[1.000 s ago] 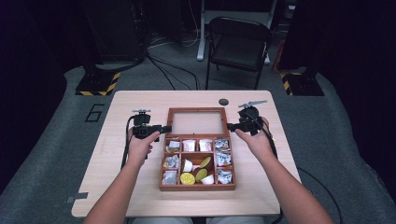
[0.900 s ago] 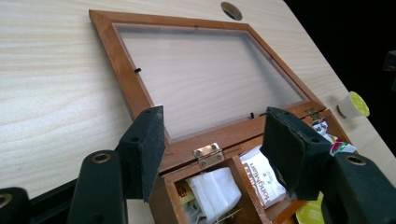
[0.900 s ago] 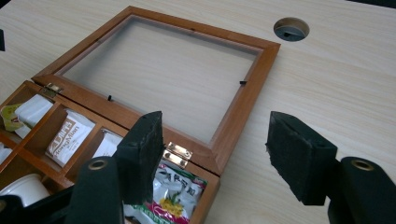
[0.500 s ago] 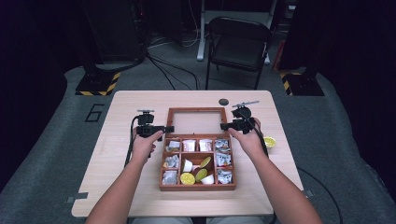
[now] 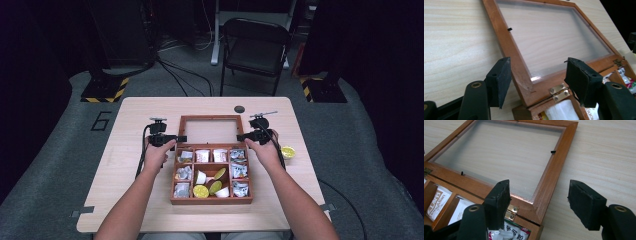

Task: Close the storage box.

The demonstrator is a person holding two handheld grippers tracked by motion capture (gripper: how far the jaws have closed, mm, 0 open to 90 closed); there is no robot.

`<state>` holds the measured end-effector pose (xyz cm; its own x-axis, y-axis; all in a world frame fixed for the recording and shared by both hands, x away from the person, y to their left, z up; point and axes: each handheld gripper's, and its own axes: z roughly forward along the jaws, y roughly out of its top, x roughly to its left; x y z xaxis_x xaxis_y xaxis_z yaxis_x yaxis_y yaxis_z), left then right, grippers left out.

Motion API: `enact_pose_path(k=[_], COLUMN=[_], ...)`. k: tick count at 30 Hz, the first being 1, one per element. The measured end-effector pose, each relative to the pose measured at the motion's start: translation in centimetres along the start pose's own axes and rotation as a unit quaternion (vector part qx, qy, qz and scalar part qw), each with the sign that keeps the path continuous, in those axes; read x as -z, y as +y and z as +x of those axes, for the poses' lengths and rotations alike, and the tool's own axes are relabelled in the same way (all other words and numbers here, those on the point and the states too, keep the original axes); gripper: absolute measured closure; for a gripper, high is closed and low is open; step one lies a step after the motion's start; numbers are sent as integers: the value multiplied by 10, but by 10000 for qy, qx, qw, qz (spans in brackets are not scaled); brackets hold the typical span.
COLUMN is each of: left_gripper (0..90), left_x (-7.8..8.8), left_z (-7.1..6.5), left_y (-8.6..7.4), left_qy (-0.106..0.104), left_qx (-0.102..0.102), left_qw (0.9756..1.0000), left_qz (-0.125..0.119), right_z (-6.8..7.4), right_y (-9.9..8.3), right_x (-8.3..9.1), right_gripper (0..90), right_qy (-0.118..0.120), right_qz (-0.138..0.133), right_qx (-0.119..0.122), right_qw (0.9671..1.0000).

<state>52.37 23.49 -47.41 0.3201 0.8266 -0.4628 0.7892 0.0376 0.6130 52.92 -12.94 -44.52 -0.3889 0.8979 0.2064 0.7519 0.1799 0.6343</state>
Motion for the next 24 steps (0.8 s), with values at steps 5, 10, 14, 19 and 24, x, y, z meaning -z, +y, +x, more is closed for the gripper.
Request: enact_pose_path(k=[5, 10, 14, 19, 24], left_gripper=[362, 360, 351, 345, 332], left_x=[-5, -10, -13, -17, -21], left_z=[1, -3, -4, -2, 0], left_y=[-1, -2, -2, -3, -4], left_qy=[40, 79, 147, 193, 209], left_qx=[0, -25, -12, 4, -6], left_qw=[10000, 9999, 9998, 9997, 9995], left_qz=[86, 98, 107, 179, 238], right_z=[1, 3, 3, 6, 5], right_y=[0, -1, -3, -3, -4], right_x=[-5, -11, -18, -22, -30], right_gripper=[330, 328, 325, 315, 303], right_qy=[10, 17, 37, 39, 9], right_qz=[48, 100, 167, 245, 297], right_qx=[-11, -39, -63, -104, -171], right_qw=[10000, 9999, 9998, 9996, 9994])
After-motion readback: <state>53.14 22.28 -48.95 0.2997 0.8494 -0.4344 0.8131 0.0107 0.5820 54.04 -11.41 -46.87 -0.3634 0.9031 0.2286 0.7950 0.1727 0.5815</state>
